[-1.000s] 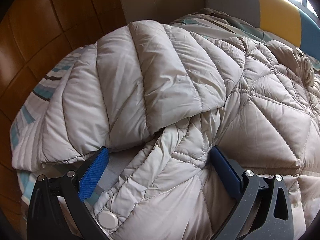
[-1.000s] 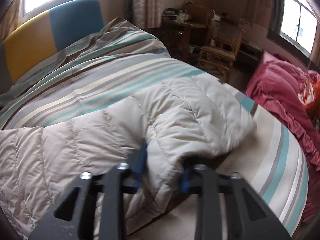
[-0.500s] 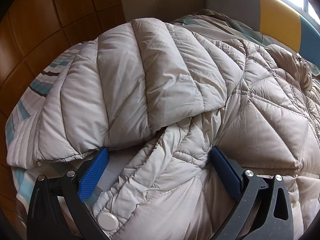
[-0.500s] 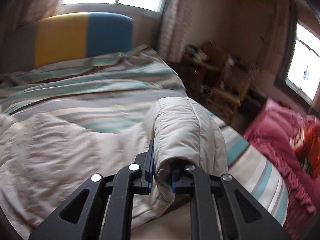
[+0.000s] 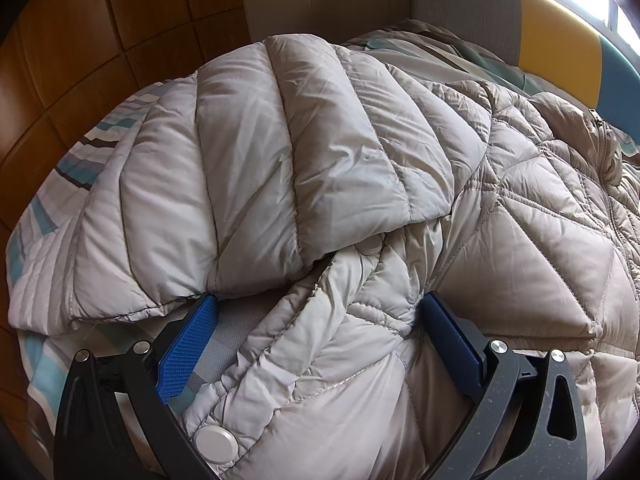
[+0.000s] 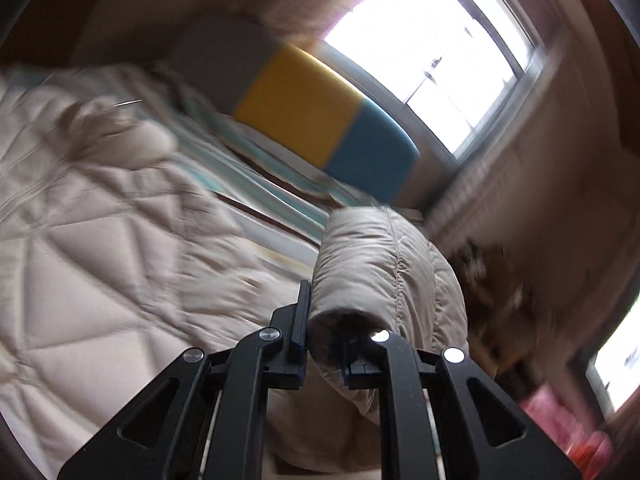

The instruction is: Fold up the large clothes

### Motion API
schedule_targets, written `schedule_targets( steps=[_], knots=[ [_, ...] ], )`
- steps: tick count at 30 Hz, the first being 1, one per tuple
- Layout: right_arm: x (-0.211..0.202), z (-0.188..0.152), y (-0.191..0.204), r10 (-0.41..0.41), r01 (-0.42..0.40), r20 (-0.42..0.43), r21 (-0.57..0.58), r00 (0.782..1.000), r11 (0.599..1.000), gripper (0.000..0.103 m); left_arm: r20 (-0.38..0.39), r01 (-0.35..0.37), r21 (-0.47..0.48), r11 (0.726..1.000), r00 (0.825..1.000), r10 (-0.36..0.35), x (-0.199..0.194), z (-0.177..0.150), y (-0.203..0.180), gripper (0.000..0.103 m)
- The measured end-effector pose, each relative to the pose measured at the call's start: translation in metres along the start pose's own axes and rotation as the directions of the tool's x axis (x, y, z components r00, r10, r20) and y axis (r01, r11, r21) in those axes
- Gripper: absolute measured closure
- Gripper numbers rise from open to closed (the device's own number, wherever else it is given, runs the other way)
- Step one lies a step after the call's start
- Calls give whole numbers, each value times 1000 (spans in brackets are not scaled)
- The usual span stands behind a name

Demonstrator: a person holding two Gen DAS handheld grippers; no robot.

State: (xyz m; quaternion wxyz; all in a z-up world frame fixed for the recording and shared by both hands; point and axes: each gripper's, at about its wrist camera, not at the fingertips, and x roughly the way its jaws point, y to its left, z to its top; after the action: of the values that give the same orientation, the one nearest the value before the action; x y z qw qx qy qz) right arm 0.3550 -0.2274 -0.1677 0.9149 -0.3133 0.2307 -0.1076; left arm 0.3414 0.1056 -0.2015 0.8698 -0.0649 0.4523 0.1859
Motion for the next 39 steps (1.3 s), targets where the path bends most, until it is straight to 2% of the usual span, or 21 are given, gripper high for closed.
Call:
schedule_targets(
  steps=[3, 8, 11, 14, 16, 17, 18, 19, 24, 26, 28, 30, 31, 32, 34, 36, 39],
  knots=[
    [-7, 10, 36, 60, -55, 37, -128, 998, 990, 92, 1, 5, -4, 1000, 1000, -5, -1, -2, 1, 3],
    [-23, 14, 91, 156, -132, 69, -270, 985, 954, 93, 1, 9, -7, 1000, 1000, -9, -1, -3, 2, 3],
    [-33, 17, 114, 235, -210, 60, -279, 970, 937, 93, 2, 9, -7, 1000, 1000, -9, -1, -3, 2, 3],
    [-43, 27, 125, 336, -315, 58, -230, 940, 921, 92, 2, 8, -7, 1000, 1000, -8, -1, -3, 2, 3],
    [-49, 27, 135, 342, -314, 73, -253, 937, 915, 91, 2, 8, -7, 1000, 1000, -8, -1, -3, 2, 3],
    [-51, 28, 138, 352, -322, 72, -268, 933, 908, 86, 2, 8, -7, 1000, 1000, -8, -1, -3, 3, 3],
    [-53, 25, 146, 377, -343, 64, -297, 924, 891, 85, 1, 9, -8, 1000, 1000, -9, -1, -3, 2, 3],
    [-53, 23, 154, 377, -338, 60, -330, 924, 881, 84, 2, 10, -9, 1000, 1000, -10, -1, -3, 3, 3],
    [-55, 16, 179, 310, -232, 86, -485, 947, 843, 86, 2, 14, -11, 1000, 1000, -14, -2, -4, 4, 3],
    [-56, 14, 181, 299, -216, 90, -501, 950, 838, 86, 2, 18, -14, 1000, 1000, -18, -3, -4, 4, 3],
    [-54, 11, 178, 303, -227, 87, -479, 949, 848, 88, 1, 24, -19, 1000, 1000, -24, -4, -5, 6, 3],
    [-55, 10, 171, 309, -244, 75, -453, 948, 858, 84, -1, 30, -22, 999, 1000, -30, -4, -5, 7, 3],
    [-54, 12, 165, 306, -245, 78, -429, 949, 869, 73, -4, 32, -24, 999, 999, -32, -5, -5, 7, 3],
    [-55, 13, 157, 306, -248, 87, -400, 948, 882, 56, -10, 34, -25, 999, 999, -35, -5, -5, 8, 3],
    [-61, 15, 131, 352, -306, 105, -308, 930, 901, 38, -25, 43, -25, 999, 999, -43, -9, -1, 10, 3],
    [-68, 14, 107, 396, -363, 118, -228, 911, 903, 37, -21, 58, -53, 997, 998, -59, -22, 5, 14, 3],
    [-77, 11, 73, 434, -423, 136, -101, 891, 900, 37, 96, 123, -123, 985, 989, -112, -58, 11, 12, 3]
  ],
)
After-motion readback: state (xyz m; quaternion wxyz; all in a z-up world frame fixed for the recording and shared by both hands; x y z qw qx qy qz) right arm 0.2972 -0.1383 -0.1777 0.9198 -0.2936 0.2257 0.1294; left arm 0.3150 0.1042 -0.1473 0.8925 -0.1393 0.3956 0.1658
